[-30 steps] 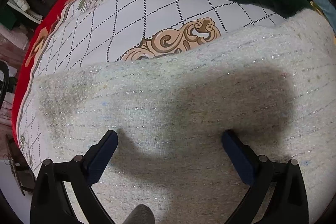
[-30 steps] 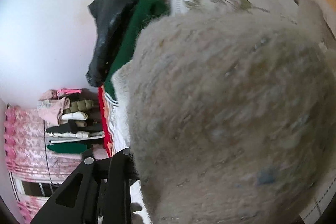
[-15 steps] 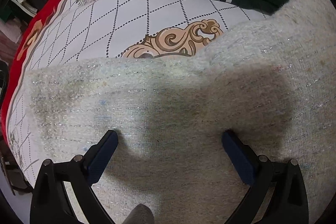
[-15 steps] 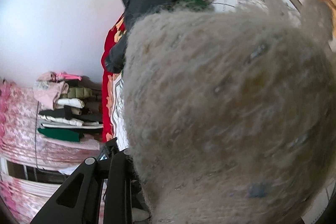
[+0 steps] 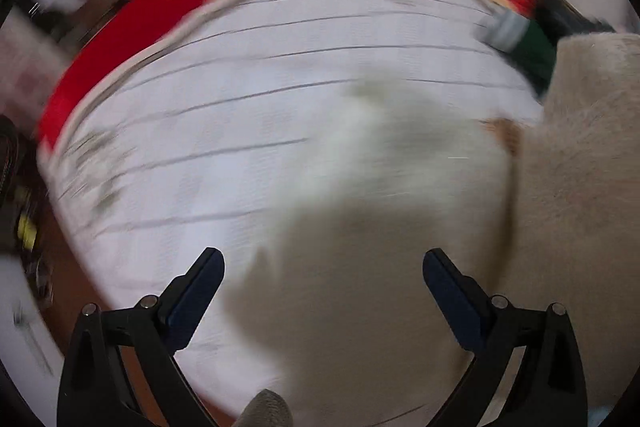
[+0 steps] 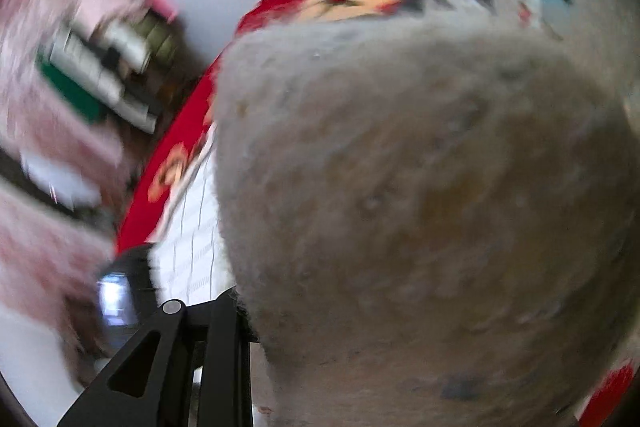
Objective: Fold large clothes
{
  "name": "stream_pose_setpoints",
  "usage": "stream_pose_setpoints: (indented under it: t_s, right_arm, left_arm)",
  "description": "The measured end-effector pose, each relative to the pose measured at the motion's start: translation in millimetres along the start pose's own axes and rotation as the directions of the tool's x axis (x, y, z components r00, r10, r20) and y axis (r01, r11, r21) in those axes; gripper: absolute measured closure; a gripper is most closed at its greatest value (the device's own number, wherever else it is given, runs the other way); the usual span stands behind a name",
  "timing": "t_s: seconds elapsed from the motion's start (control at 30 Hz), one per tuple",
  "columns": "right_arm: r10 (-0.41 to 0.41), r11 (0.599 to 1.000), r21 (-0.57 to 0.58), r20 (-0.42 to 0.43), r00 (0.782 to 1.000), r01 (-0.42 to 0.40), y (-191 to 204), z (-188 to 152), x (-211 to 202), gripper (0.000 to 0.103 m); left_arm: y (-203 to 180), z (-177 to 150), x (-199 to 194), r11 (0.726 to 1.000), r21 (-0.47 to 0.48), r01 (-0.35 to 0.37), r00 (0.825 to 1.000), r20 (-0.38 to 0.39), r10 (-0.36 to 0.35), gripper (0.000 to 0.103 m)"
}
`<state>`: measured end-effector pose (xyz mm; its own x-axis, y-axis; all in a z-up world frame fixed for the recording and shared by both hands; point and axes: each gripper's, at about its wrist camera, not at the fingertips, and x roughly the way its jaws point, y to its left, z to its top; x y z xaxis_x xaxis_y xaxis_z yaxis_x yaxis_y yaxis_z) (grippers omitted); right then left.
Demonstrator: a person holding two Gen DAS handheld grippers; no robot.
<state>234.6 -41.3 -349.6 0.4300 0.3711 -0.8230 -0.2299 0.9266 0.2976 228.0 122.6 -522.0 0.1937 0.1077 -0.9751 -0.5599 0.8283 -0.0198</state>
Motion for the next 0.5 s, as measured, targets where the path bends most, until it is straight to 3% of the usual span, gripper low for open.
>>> stream_pose_setpoints:
  t_s: [0.1, 0.2, 0.33, 0.5]
  right_arm:
    - [-0.029, 0.981, -0.191, -0.036, 0.999, 0.022, 71, -16, 34, 0.074]
    - [-0.067, 0.942, -0.334, -0.081, 0.994, 0.037, 127, -45, 74, 0.074]
    - [-0.136, 0.880, -0.471, -0.106, 0.985, 0.070, 171, -89, 121, 0.073]
    - [-0.217, 0.783, -0.612, -0.101, 0.971, 0.111, 194, -152, 169, 0.070]
  left_arm:
    - [75, -15, -11, 0.989, -0.132, -0.072, 0.997, -0.033, 0.069, 0.001]
    - [123, -35, -17, 0.964, -0.217, -0.152, 0.988, -0.063, 0.141, 0.001]
    - [180, -58, -23, 0.920, -0.308, -0.244, 0.969, -0.104, 0.223, 0.001]
    - [208, -67, -24, 0.885, -0.352, -0.305, 0.952, -0.119, 0.281, 0.001]
